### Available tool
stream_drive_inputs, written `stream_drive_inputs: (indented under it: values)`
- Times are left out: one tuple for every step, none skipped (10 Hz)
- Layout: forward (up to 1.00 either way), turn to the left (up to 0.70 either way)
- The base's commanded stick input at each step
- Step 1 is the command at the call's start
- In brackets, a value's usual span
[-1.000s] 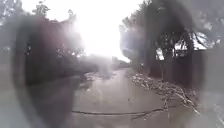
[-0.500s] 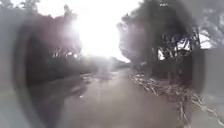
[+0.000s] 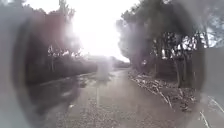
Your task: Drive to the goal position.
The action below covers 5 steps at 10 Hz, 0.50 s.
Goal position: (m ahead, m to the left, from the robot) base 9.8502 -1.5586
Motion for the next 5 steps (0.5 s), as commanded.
stream_drive_inputs:
  values:
    - [1.0,0.0]
    - [1.0,0.0]
    - [1.0,0.0]
    - [1.0,0.0]
    - [1.0,0.0]
